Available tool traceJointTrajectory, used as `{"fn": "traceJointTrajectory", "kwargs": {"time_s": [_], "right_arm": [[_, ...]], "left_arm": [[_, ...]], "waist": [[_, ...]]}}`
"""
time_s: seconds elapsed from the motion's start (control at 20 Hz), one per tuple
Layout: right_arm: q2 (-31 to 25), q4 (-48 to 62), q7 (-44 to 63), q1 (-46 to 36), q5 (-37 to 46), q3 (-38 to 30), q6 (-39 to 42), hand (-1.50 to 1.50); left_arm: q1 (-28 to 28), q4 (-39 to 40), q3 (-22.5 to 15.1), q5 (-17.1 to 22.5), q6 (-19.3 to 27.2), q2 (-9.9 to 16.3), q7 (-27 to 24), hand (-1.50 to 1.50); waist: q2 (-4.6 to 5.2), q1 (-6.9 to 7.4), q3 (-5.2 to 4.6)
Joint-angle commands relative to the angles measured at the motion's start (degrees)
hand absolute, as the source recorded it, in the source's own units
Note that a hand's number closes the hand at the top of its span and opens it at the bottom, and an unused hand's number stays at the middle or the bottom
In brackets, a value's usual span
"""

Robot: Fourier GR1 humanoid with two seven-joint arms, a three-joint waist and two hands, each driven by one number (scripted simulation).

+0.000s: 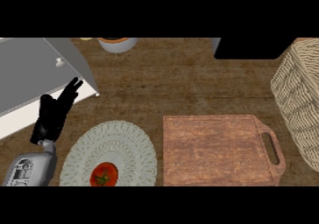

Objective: Pick the lemon from the cutting board and place it in the basket

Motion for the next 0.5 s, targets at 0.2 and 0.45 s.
{"fn": "traceJointTrajectory", "kwargs": {"time_s": [0.2,0.45], "right_arm": [[0.4,10.5,-9.5,4.1,-1.9,-2.9,-5.4,1.5],[5.5,13.3,-5.2,2.8,-4.5,-4.4,-7.4,-1.5]], "left_arm": [[-0.7,-2.8,-1.1,-1.0,1.1,-1.3,2.8,0.0],[-1.1,4.5,1.2,-0.3,0.1,0.0,-4.1,0.0]], "waist": [[0.06,-0.1,-0.06],[0.13,-0.3,-0.11]]}}
